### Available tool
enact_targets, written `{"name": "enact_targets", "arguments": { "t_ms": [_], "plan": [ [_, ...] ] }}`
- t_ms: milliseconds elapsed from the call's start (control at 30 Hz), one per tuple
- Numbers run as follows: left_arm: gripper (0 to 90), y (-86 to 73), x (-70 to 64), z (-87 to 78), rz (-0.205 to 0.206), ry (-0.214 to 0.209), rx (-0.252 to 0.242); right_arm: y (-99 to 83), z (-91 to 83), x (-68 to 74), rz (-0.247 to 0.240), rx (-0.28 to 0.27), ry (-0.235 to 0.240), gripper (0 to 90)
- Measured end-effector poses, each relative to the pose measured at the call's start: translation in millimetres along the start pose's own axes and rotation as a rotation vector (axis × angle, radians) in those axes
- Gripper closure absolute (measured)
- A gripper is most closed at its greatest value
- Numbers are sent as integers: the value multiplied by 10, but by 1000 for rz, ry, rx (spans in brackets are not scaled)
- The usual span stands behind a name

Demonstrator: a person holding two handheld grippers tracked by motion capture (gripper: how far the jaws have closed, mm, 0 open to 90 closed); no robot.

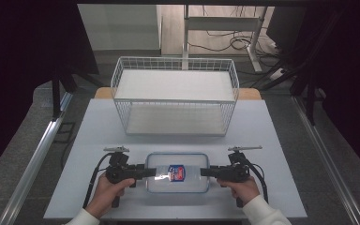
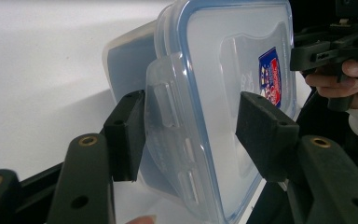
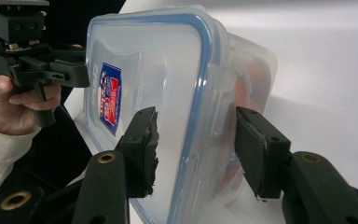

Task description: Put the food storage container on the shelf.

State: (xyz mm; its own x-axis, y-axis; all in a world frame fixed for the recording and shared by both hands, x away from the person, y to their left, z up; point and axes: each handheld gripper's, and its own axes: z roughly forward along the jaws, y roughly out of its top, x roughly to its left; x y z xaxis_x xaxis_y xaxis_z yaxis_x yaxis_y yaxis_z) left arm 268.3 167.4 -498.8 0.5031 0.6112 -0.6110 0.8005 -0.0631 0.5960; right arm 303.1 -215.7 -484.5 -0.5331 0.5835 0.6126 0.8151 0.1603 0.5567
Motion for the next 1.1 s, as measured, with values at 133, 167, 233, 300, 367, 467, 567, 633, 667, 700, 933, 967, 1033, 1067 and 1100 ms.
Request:
{"name": "enact_targets", "arguments": {
  "t_ms": [133,167,233,300,367,467,567,633,667,700,933,967,1033,1067,1100],
  "plan": [
    [453,-5,-7,-15,-6,-6,-3,-10,-12,12,2,-4,-2,511],
    [456,-5,-11,-20,-4,-7,-4,-12,-14,15,5,-4,-1,512],
    [460,-5,-14,-24,-1,-7,-5,-14,-19,19,8,-3,-1,513],
    [462,-1,-29,-34,4,-4,-10,-17,-25,24,11,-4,-1,515],
    [464,1,-32,-38,7,-4,-12,-18,-27,28,11,-5,-3,515],
    [464,7,-52,-47,13,2,-15,-18,-36,36,14,-9,1,519],
    [466,13,-61,-53,17,2,-16,-16,-42,38,11,-14,3,520],
    [468,23,-76,-60,19,0,-22,-10,-55,43,9,-22,3,521],
    [470,32,-93,-72,29,1,-23,-3,-70,49,9,-27,6,521],
    [470,32,-93,-72,29,1,-23,1,-80,55,9,-29,7,522],
    [479,65,-165,-138,52,-1,-40,24,-135,99,-11,-47,17,523],
    [480,67,-170,-140,54,-1,-42,28,-142,106,-13,-50,16,523],
    [479,74,-179,-146,60,-1,-43,35,-153,118,-18,-52,15,523],
    [480,79,-181,-148,63,0,-42,40,-159,123,-22,-53,14,523],
    [479,86,-185,-146,63,1,-44,44,-164,126,-23,-55,14,523]
  ]
}}
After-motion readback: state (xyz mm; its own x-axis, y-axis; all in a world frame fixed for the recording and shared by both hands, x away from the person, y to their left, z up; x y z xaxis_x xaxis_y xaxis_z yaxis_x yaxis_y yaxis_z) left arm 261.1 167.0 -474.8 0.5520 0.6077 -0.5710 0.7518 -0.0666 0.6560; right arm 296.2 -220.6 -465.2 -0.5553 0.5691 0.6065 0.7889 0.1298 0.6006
